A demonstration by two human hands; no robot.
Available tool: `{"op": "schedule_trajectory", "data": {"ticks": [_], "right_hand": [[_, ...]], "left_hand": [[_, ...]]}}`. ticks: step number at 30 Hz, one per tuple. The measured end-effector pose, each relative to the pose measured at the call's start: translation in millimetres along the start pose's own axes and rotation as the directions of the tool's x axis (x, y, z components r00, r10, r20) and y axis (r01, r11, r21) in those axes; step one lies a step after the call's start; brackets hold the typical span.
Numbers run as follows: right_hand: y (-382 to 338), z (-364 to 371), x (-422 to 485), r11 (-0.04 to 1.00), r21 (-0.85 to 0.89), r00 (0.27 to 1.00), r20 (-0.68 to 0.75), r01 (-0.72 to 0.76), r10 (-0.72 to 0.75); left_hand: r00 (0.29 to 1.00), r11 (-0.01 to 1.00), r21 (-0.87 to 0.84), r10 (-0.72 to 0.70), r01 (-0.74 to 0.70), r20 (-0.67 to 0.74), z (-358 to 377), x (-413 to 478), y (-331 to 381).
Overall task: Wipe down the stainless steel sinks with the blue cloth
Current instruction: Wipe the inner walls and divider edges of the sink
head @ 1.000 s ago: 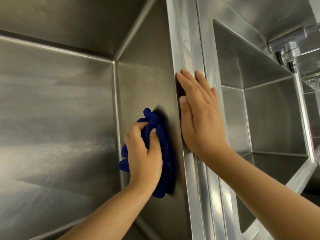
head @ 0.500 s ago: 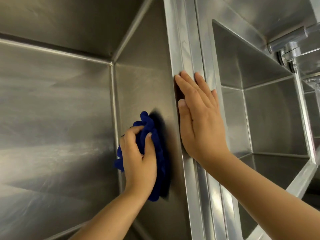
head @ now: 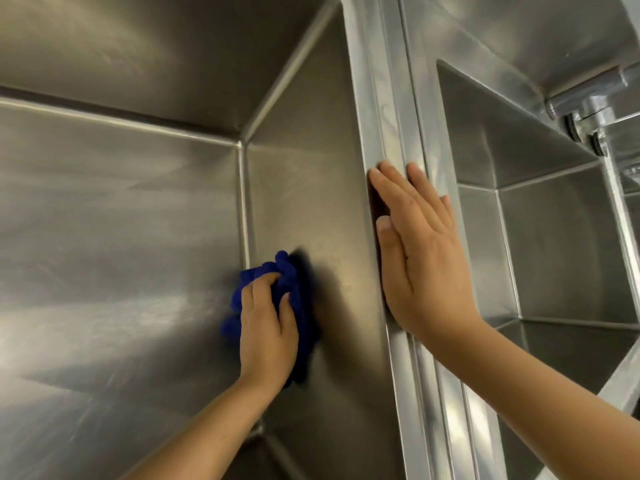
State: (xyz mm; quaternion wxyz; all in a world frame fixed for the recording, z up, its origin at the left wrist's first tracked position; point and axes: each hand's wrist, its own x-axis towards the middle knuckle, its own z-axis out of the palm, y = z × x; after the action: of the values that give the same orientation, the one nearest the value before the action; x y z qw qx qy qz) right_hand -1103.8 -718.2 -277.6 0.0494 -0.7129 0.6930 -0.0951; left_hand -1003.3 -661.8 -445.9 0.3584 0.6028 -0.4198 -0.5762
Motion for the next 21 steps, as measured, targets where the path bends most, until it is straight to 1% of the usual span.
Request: {"op": "schedule_trajectory", "data": {"ticks": [1, 2, 4, 6, 7, 8, 10, 12, 13, 15, 16, 19, 20, 21], "right_hand": [[0.0, -0.1, 0.5, 1.000, 0.003, 1.000, -0.002, 0.002, -0.002], [-0.1, 0.0, 0.9, 1.000, 0.006, 1.000, -0.003, 0.005, -0.005], [0.6, -0.5, 1.0, 1.000, 0.011, 1.000, -0.007, 0.006, -0.006], [0.5, -0.4, 0.6, 1.000, 0.016, 1.000, -0.008, 0.002, -0.002], [-0.1, -0.3, 0.3, 1.000, 0.013, 1.000, -0.009, 0.005, -0.005], [-0.5, -0.5, 0.4, 1.000, 0.007, 1.000, -0.007, 0.009, -0.009], [-1.8, -1.3, 1.8, 1.000, -0.011, 1.000, 0.010, 0.002, -0.002], [-3.4, -3.1, 0.3, 0.999, -0.032, 1.000, 0.027, -0.008, 0.009], [-5.1, -3.9, -3.5, 0.999, -0.026, 0.999, 0.026, -0.020, 0.021], [-11.1, -4.8, -15.5, 0.997, 0.025, 0.998, 0.016, -0.067, 0.066], [-13.4, -4.5, -23.5, 0.996, 0.040, 0.997, 0.017, -0.080, 0.079], [-13.7, -3.5, -45.4, 0.999, 0.016, 0.998, 0.039, -0.047, 0.046], [-12.6, -3.9, -47.5, 0.998, 0.029, 0.998, 0.036, -0.047, 0.046], [-11.4, -3.9, -47.6, 0.998, 0.044, 0.998, 0.025, -0.054, 0.053]], "left_hand": [[1.000, 1.000, 0.001, -0.009, 0.009, 0.002, 2.0, 1.0, -4.2], [0.999, 0.999, 0.016, -0.049, 0.049, 0.005, 4.2, 5.5, -10.0], [0.985, 0.982, 0.077, -0.172, 0.170, 0.019, 5.6, 20.0, -18.1], [0.961, 0.955, 0.147, -0.269, 0.258, 0.061, 2.1, 35.1, -22.7], [0.955, 0.948, 0.174, -0.284, 0.265, 0.092, -2.3, 38.9, -22.6], [0.956, 0.952, 0.189, -0.265, 0.240, 0.122, -7.4, 39.1, -20.2], [0.972, 0.982, 0.143, -0.150, 0.125, 0.181, -20.1, 25.6, -6.0], [0.972, 0.999, 0.028, 0.017, -0.025, 0.235, -35.2, -4.0, 21.8], [0.965, 0.995, -0.044, 0.102, -0.095, 0.241, -41.3, -22.6, 37.9], [0.944, 0.966, -0.160, 0.236, -0.202, 0.231, -48.2, -57.4, 66.0], [0.930, 0.951, -0.188, 0.284, -0.244, 0.232, -45.6, -70.3, 74.3], [0.903, 0.925, -0.169, 0.372, -0.340, 0.217, -24.6, -88.3, 73.4], [0.905, 0.923, -0.155, 0.377, -0.351, 0.195, -17.3, -85.9, 64.1], [0.918, 0.931, -0.157, 0.355, -0.329, 0.179, -12.6, -81.0, 53.6]]}}
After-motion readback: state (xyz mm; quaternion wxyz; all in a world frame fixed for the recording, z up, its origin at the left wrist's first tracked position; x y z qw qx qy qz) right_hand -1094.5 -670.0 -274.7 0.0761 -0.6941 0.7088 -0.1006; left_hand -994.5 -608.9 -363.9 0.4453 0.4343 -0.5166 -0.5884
